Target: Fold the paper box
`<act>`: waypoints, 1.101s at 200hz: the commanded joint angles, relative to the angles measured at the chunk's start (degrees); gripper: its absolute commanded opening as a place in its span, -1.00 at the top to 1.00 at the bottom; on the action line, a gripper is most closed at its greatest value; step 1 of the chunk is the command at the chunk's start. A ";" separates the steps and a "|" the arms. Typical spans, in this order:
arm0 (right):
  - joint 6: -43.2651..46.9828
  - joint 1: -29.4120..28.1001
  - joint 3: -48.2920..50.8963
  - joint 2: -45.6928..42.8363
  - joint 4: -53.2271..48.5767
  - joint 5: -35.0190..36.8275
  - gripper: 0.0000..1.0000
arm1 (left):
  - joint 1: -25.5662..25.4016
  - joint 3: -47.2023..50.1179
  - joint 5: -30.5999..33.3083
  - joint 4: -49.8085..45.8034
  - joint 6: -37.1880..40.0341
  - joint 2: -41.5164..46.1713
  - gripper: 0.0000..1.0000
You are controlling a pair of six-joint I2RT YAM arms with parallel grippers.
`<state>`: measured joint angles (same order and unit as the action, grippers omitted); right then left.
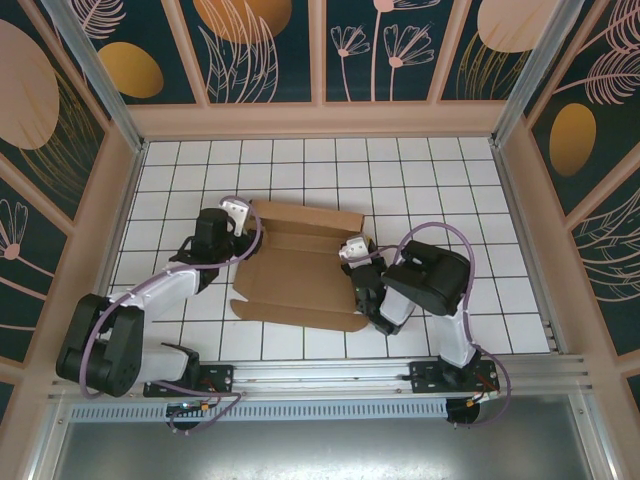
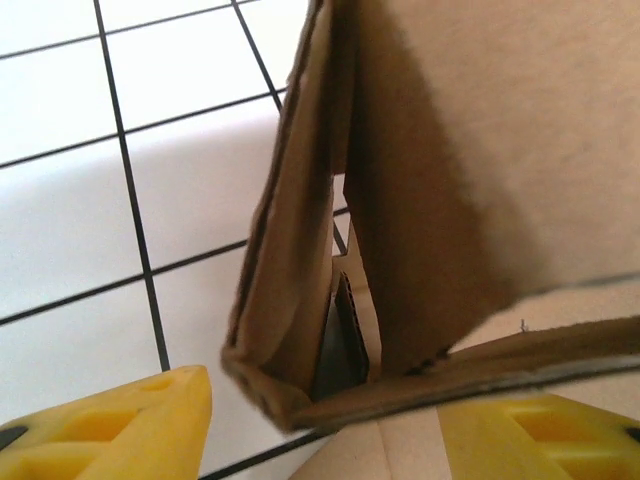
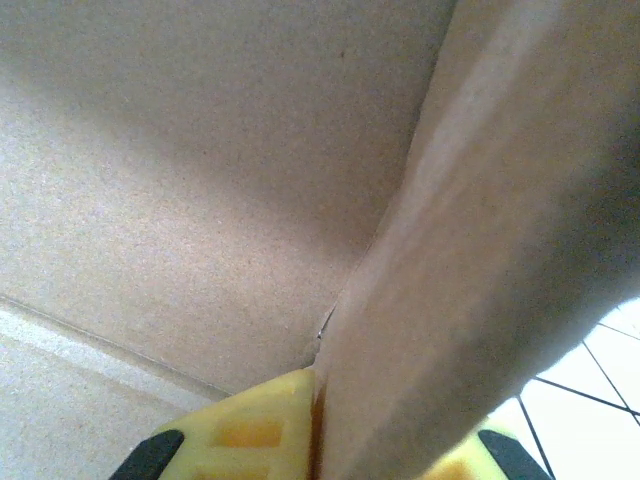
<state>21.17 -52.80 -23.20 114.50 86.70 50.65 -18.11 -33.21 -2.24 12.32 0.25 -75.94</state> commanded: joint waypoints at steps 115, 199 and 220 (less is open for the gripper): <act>-3.20 0.80 0.19 -6.69 -11.07 -9.37 0.74 | -0.05 -2.86 -3.34 14.99 13.38 -8.10 0.16; -11.82 4.87 -3.49 -13.81 -26.48 -16.20 0.73 | -0.17 -3.14 -1.23 17.19 0.18 -5.63 0.39; -12.72 5.34 -4.64 -14.15 -29.08 -18.48 0.69 | -1.75 -3.52 4.84 15.11 -2.28 -6.43 0.38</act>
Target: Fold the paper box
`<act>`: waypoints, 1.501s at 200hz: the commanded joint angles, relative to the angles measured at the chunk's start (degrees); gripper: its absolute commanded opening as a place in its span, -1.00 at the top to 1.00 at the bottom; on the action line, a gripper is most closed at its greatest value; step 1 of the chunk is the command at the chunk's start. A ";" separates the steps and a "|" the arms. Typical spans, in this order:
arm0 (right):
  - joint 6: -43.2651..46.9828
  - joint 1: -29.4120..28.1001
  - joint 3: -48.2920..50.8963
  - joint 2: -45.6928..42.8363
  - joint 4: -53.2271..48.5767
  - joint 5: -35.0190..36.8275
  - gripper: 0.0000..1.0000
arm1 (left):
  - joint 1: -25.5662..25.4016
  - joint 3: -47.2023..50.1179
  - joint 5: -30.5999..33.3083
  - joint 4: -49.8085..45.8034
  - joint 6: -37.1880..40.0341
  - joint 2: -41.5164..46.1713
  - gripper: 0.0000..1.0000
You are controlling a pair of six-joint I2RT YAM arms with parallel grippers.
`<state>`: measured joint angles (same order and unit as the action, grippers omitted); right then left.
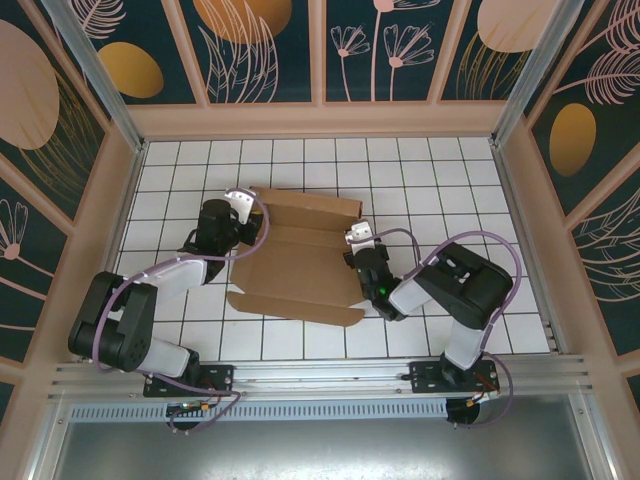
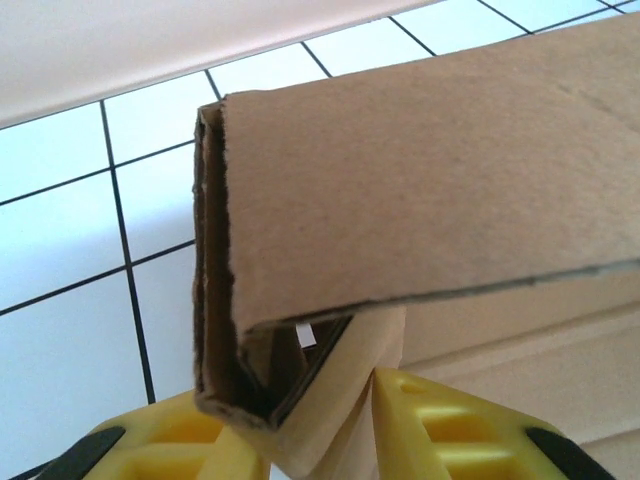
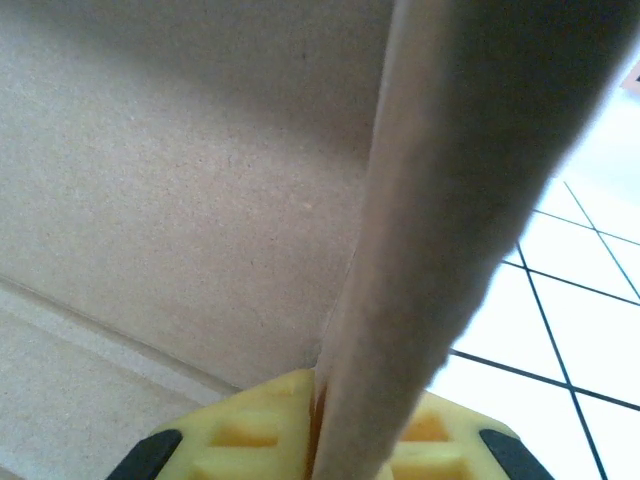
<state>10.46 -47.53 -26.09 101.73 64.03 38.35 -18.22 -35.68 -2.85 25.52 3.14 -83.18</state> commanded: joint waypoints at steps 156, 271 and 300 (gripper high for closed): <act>-4.01 4.31 -2.30 -4.31 -12.14 -12.39 0.76 | -4.13 -4.50 6.06 -2.24 -12.29 -7.80 0.37; -6.85 5.22 -6.96 -4.48 -20.06 -11.38 0.75 | -6.28 -5.92 14.06 -8.76 -18.66 -9.07 1.00; -11.06 4.94 -10.01 -5.00 -26.67 -5.02 0.75 | -7.76 -6.59 20.75 -11.36 -22.75 -9.57 1.00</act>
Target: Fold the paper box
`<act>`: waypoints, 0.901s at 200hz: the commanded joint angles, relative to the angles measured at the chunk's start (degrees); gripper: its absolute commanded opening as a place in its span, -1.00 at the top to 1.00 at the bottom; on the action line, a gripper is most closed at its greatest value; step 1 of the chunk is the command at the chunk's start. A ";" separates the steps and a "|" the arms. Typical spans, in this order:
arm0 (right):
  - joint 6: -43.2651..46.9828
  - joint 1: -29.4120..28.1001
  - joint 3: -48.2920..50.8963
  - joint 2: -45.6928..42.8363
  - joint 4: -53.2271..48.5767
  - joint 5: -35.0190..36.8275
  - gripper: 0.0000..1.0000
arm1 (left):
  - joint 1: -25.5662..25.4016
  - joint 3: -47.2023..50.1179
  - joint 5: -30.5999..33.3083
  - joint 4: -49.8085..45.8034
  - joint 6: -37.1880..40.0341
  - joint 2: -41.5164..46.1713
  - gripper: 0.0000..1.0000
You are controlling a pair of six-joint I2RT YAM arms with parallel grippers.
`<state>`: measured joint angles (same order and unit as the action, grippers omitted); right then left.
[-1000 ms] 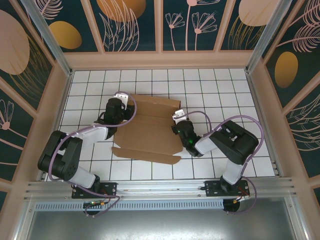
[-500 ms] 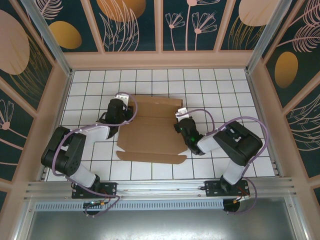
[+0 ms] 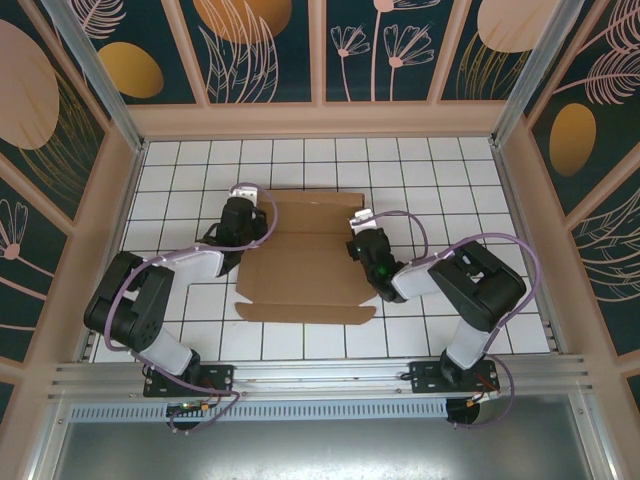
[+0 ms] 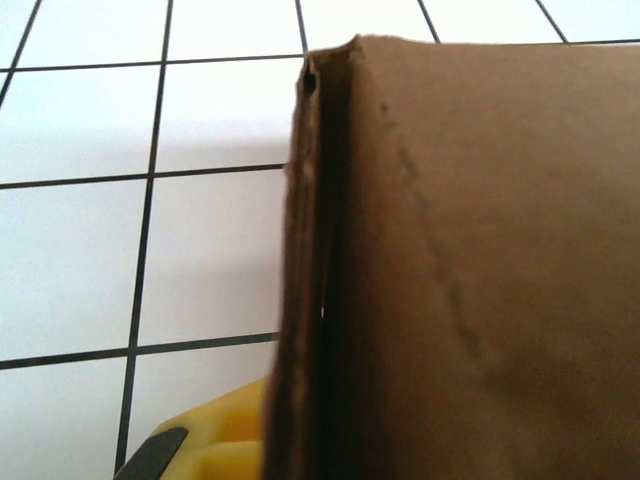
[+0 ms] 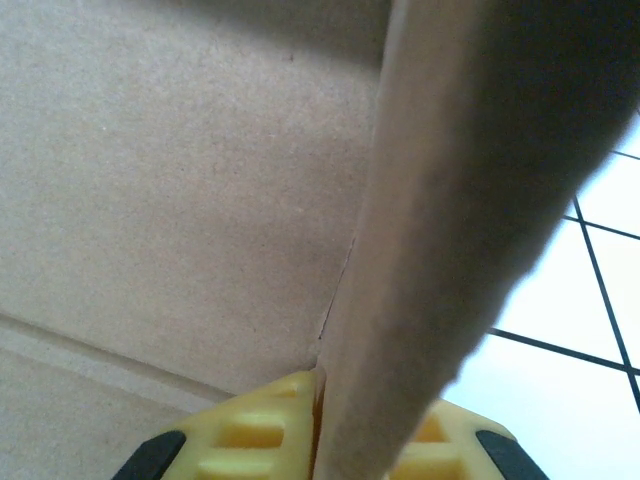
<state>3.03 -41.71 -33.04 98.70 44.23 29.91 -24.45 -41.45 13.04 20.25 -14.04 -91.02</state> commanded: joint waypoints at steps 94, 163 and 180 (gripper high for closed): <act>-7.93 -5.57 -8.40 -0.62 -13.37 18.75 0.78 | -4.78 -7.64 20.94 -19.09 -17.95 -4.94 1.00; -3.78 -5.49 -2.43 -4.30 -2.40 11.46 0.73 | -4.81 0.97 11.48 -2.20 -18.10 -1.55 0.91; -1.60 -4.85 1.20 -5.75 3.95 9.53 0.72 | -4.80 4.54 9.19 4.16 -16.14 0.90 0.75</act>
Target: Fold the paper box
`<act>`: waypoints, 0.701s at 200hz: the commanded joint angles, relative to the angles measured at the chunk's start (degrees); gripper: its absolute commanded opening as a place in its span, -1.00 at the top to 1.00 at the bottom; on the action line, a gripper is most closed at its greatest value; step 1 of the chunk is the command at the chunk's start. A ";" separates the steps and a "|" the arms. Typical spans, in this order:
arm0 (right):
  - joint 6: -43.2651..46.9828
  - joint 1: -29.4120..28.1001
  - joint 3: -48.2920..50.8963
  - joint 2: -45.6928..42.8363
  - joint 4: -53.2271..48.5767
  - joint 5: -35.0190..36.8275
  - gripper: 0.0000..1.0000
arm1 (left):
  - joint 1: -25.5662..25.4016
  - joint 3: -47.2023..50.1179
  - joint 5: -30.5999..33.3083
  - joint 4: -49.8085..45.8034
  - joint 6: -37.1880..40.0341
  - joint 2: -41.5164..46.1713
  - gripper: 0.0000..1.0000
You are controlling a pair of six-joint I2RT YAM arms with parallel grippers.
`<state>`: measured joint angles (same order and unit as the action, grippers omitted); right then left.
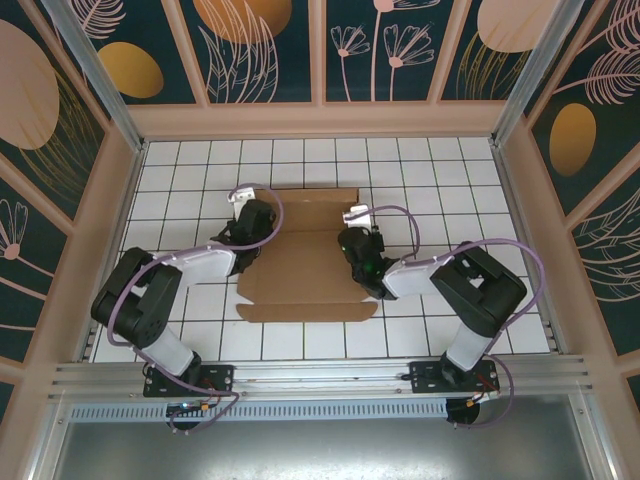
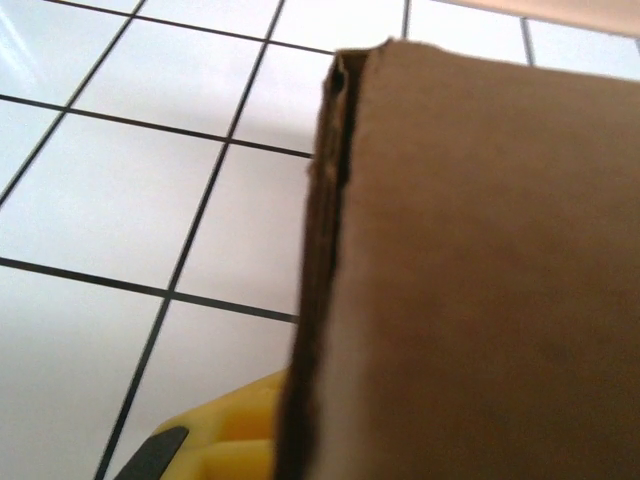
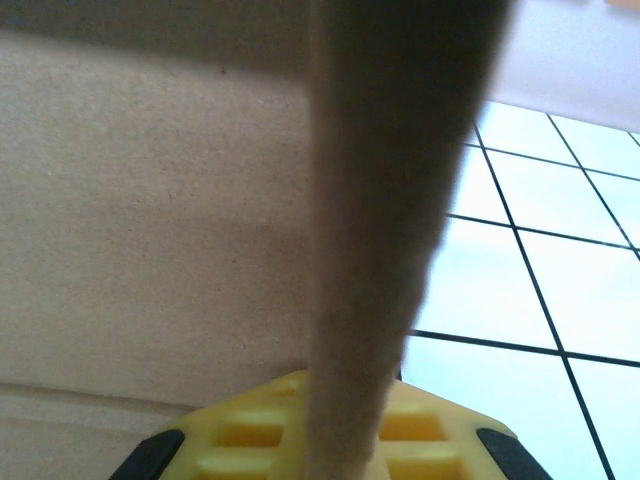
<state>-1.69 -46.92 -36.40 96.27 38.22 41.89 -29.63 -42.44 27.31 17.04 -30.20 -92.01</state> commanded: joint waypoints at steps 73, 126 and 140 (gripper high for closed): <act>6.50 2.17 13.70 -2.59 27.65 -5.76 0.55 | 0.40 14.72 -10.37 19.37 4.27 9.77 0.35; 6.14 3.74 15.77 -4.80 28.46 -8.19 -0.02 | 0.39 14.90 -13.03 18.15 3.89 11.90 0.19; 6.38 3.91 16.33 -6.52 28.01 -9.67 -0.27 | 0.36 15.22 -13.12 18.21 4.19 13.09 0.18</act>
<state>4.19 -43.64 -21.52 93.10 63.40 34.22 -29.63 -28.21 15.38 33.12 -26.61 -81.54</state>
